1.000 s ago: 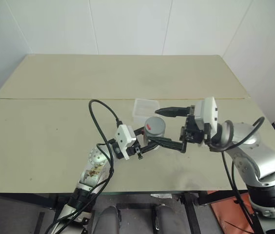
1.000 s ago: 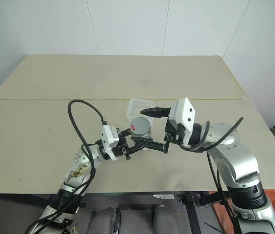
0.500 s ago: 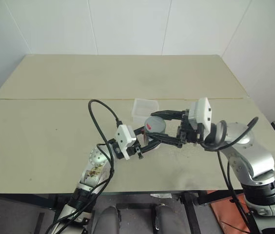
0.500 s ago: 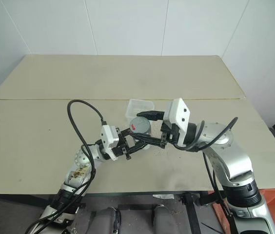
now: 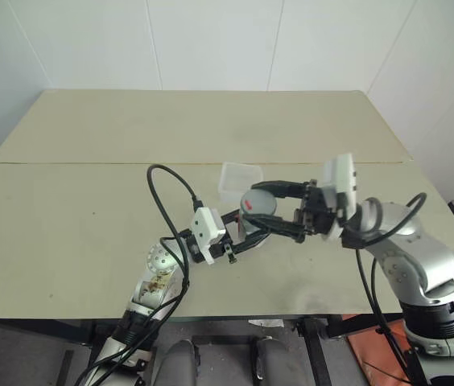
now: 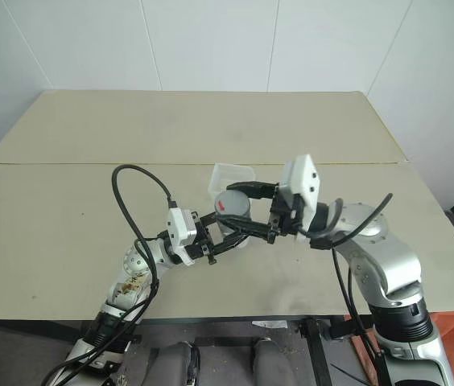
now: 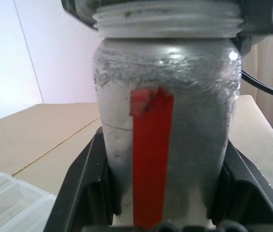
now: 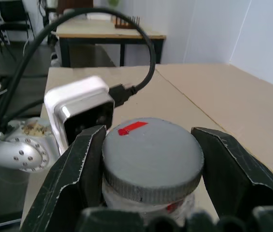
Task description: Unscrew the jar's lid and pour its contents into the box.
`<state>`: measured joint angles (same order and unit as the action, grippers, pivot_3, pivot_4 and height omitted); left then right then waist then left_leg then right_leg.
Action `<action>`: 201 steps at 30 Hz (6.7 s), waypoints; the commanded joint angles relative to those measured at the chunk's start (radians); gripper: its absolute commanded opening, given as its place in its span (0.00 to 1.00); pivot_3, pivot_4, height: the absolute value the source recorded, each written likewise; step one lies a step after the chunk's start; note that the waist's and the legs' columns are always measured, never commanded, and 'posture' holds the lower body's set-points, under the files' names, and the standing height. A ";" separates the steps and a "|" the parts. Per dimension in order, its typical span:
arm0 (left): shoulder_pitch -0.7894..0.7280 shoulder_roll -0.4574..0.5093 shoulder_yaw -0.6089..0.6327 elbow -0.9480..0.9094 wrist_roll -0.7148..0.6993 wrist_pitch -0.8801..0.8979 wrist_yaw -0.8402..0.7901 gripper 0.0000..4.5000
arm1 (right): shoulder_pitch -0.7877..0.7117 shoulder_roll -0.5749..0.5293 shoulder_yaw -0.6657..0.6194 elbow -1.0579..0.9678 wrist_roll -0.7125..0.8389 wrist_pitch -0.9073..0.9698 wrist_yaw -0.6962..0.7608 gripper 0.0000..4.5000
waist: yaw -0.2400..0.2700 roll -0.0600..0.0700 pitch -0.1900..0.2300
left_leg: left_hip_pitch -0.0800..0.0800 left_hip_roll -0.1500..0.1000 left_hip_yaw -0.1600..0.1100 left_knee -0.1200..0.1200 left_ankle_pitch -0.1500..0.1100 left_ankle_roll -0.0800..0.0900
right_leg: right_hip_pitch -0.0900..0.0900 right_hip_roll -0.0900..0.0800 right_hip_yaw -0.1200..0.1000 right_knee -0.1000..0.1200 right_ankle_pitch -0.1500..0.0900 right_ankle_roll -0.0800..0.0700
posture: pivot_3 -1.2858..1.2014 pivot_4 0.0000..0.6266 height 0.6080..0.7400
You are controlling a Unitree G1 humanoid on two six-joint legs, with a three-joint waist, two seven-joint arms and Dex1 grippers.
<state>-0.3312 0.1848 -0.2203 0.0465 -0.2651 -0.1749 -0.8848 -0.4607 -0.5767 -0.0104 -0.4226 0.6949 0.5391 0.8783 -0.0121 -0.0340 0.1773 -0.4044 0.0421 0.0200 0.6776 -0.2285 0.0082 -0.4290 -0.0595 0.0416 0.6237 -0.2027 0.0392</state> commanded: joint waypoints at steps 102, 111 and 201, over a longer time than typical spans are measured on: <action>-0.781 0.046 0.358 1.128 0.234 -0.166 0.348 0.44 | 0.306 -0.087 -0.058 -0.235 -0.333 0.214 -0.382 0.99 | 0.021 -0.003 0.001 | -0.016 -0.006 0.000 0.009 -0.001 0.000 | -0.010 -0.004 0.002 0.002 0.009 0.001 | 0.52 0.24 1.00; -0.466 -0.025 0.358 0.799 0.170 -0.136 0.376 0.44 | 0.268 -0.084 -0.018 -0.193 -0.352 0.194 -0.359 0.99 | 0.011 -0.003 0.001 | -0.014 -0.005 -0.001 0.017 -0.001 0.000 | -0.008 -0.002 0.003 0.006 0.011 0.001 | 0.52 0.24 1.00; 0.589 0.765 1.058 -0.599 -0.708 0.798 -0.254 0.99 | 0.444 -0.391 -0.452 0.060 -0.135 -0.268 0.352 1.00 | 0.002 -0.002 0.001 | 0.000 0.007 0.011 0.000 -0.001 -0.001 | -0.009 0.002 0.003 0.003 -0.003 -0.011 | 0.52 0.24 1.00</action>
<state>0.2561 0.9506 0.8060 -0.5245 -0.9475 0.6182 -1.1470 -0.0146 -0.9544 -0.4425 -0.3550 0.5591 0.2942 1.2318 -0.0104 -0.0356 0.1779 -0.4045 0.0489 0.0311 0.6775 -0.2292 0.0073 -0.4377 -0.0577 0.0451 0.6267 -0.2058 0.0287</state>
